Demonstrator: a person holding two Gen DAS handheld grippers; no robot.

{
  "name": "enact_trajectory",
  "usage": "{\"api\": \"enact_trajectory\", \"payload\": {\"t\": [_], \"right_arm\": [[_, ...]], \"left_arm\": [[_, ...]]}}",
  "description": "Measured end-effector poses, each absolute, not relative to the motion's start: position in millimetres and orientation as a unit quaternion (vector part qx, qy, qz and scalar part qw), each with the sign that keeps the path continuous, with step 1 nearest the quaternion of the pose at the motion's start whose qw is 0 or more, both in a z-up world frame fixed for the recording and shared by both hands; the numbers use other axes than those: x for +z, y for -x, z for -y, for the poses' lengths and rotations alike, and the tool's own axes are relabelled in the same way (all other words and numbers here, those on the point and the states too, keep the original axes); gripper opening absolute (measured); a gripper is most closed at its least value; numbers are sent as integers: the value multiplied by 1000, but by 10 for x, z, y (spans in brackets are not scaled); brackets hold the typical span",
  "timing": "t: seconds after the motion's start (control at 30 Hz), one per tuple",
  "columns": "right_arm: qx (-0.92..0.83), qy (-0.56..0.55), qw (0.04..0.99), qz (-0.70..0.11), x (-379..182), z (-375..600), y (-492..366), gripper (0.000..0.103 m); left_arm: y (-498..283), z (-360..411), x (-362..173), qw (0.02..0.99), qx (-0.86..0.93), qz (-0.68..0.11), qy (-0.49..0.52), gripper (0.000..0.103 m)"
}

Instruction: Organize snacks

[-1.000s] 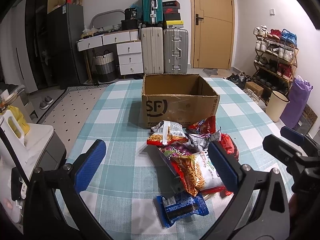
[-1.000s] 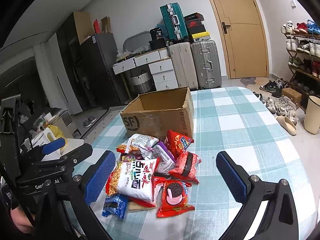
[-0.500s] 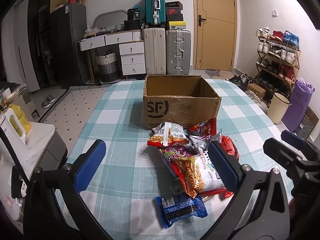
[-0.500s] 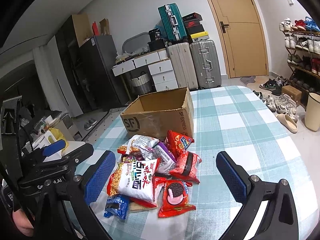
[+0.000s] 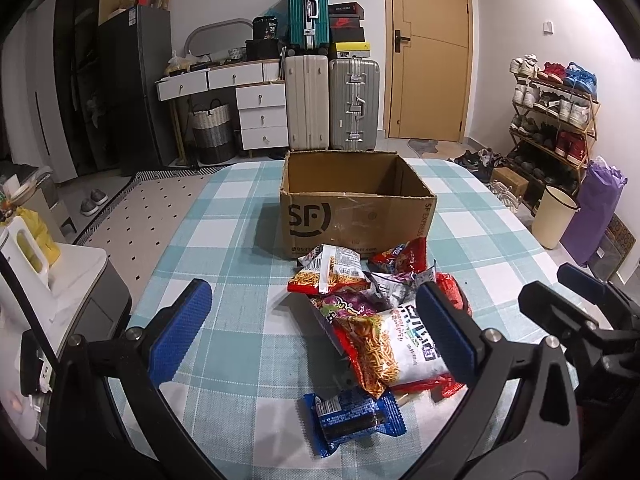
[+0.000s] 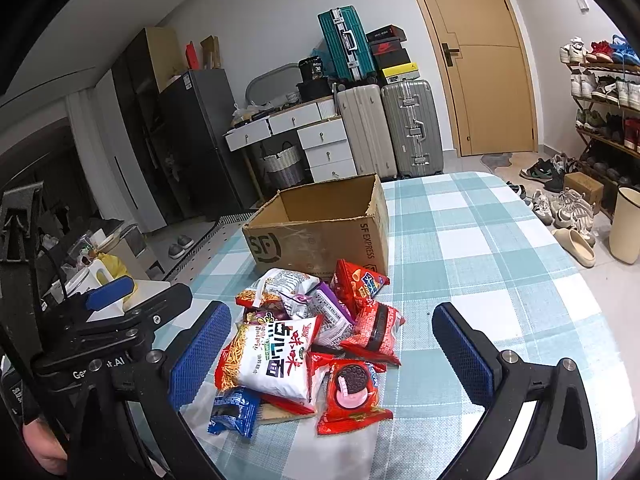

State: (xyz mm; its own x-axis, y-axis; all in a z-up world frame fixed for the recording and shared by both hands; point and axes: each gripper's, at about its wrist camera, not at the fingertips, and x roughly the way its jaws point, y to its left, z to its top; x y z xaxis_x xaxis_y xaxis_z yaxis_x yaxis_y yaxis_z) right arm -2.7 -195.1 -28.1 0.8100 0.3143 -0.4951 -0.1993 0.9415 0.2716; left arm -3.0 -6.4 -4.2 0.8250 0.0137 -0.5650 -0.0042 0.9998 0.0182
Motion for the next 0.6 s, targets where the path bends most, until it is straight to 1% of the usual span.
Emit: {"api": "enact_trajectory", "payload": {"t": [0.47, 0.6], "right_arm": [[136, -105, 945, -278, -285, 1955, 37, 102], [137, -106, 945, -278, -302, 1967, 51, 102]], "left_arm": [[38, 9, -113, 953, -2, -303, -13, 102], [26, -63, -154, 950, -26, -313, 5, 102]]}}
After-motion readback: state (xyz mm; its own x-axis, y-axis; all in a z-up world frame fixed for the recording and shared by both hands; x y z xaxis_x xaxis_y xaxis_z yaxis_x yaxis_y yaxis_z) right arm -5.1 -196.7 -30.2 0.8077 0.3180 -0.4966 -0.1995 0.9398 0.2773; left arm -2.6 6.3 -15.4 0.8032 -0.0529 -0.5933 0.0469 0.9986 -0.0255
